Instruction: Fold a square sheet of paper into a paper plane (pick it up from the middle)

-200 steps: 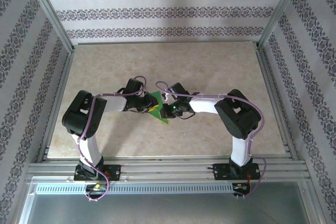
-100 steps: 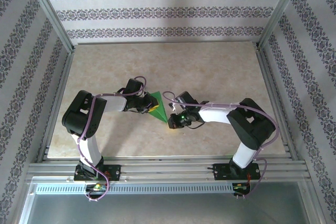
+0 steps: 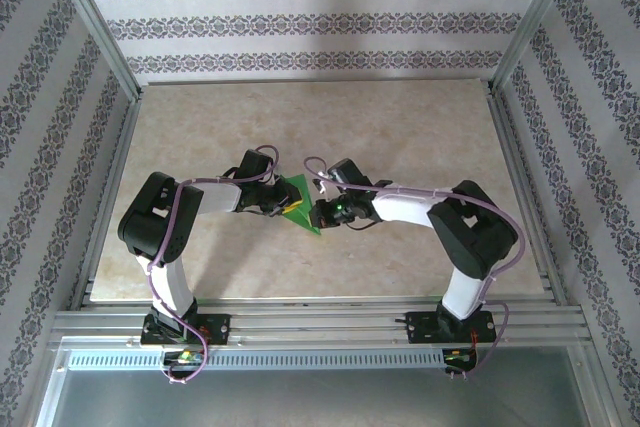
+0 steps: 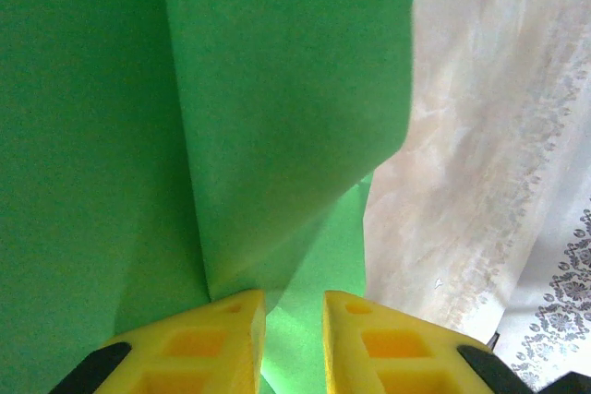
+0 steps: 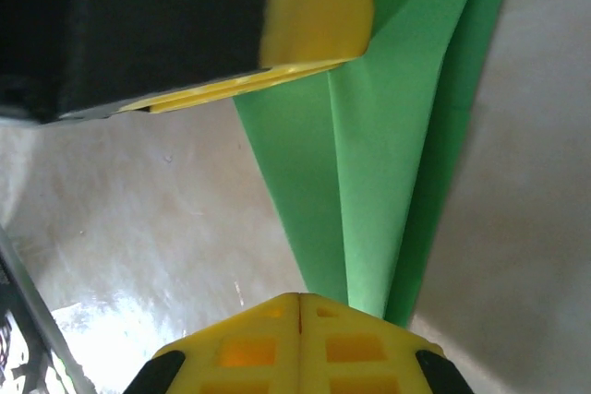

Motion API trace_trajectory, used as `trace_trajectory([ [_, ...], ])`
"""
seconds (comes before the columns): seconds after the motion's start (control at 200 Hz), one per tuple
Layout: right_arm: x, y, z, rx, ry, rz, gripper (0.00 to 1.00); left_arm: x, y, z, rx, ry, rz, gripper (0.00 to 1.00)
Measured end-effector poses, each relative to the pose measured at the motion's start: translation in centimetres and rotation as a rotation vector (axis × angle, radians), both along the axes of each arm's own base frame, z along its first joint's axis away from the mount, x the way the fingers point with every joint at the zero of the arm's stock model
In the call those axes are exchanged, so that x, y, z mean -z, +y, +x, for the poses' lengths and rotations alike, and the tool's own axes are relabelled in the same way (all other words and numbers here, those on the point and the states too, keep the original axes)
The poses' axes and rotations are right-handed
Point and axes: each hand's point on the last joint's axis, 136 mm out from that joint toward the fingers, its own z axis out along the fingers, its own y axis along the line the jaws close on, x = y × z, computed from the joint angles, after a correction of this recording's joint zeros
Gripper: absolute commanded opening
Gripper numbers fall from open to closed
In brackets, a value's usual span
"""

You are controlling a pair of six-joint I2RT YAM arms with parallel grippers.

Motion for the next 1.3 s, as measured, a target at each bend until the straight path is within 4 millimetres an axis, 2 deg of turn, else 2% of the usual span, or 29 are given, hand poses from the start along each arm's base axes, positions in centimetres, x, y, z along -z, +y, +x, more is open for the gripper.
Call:
trace_trajectory([
  [0.28,2.3,-0.3,0.0,0.007,0.051,-0.041,0.04,-0.1,-0.1,0.0,0.006,-0.003,-0.004,0.26],
  [0.39,2.4,-0.2,0.2,0.004,0.059,-0.043,0.04,-0.5,-0.2,0.4,0.012,-0.018,-0.008,0.29],
  [0.56,2.4,0.0,0.3,0.005,0.072,-0.052,0.04,-2.3,-0.8,0.6,0.035,-0.076,-0.018,0.3],
  [0.7,2.5,0.0,0.3,0.007,0.08,-0.056,0.04,-4.0,-1.7,-0.2,0.067,-0.129,-0.026,0.25],
  [0.799,2.5,0.0,0.3,0.007,0.08,-0.056,0.04,-3.3,-1.8,-0.9,0.079,-0.12,-0.021,0.2],
  [0.994,2.4,0.0,0.3,0.007,0.083,-0.058,0.04,-0.9,-1.8,-1.4,0.093,-0.075,-0.008,0.18],
  [1.299,2.5,-0.1,0.2,0.007,0.089,-0.064,0.04,0.1,-1.8,-1.4,0.142,-0.096,0.024,0.18],
])
